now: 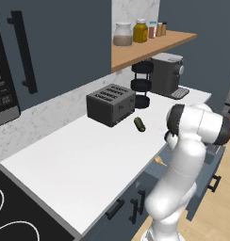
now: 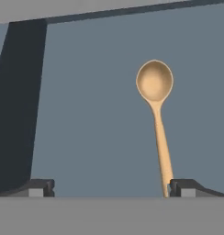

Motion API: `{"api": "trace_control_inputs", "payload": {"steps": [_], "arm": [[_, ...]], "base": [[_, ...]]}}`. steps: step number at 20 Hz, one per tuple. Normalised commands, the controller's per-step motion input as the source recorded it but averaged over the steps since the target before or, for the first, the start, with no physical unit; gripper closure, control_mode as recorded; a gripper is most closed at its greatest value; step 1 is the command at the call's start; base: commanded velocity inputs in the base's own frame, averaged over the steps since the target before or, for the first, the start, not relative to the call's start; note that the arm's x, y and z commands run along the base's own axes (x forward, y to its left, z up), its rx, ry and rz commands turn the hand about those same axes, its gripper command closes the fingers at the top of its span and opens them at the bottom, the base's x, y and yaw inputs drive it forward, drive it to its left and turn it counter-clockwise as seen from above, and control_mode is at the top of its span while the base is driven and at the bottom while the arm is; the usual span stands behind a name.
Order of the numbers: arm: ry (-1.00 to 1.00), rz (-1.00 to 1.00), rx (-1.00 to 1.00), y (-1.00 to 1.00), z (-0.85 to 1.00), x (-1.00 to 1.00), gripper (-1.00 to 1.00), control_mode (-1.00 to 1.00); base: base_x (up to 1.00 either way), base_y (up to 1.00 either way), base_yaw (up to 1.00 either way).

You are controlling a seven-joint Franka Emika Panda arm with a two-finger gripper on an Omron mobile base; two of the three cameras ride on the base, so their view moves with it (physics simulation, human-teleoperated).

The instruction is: Pick the wooden spoon from the drawer and place it on the counter.

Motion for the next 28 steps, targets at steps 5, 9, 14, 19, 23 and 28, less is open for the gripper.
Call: {"api": "trace_control_inputs", "payload": {"steps": [5,9,14,19,23,28], "arm": [[0.04,0.0,0.0,-0.25,-0.07,0.47,-1.0,-1.0],[0.04,0.0,0.0,-0.46,-0.13,0.38,-1.0,-1.0],[0.0,0.0,0.0,-0.44,-0.29,0.26,-1.0,-1.0],[0.0,0.0,0.0,-0.18,-0.54,0.19,-1.0,-1.0],[0.0,0.0,0.0,-0.01,-0.55,0.14,-1.0,-1.0],[0.0,0.0,-0.01,0.0,-0.57,0.16,1.0,-1.0]], "base": [[0.0,0.0,0.0],[0.0,0.0,0.0],[0.0,0.0,0.0],[0.0,0.0,0.0],[0.0,0.0,0.0],[0.0,0.0,0.0]]}}
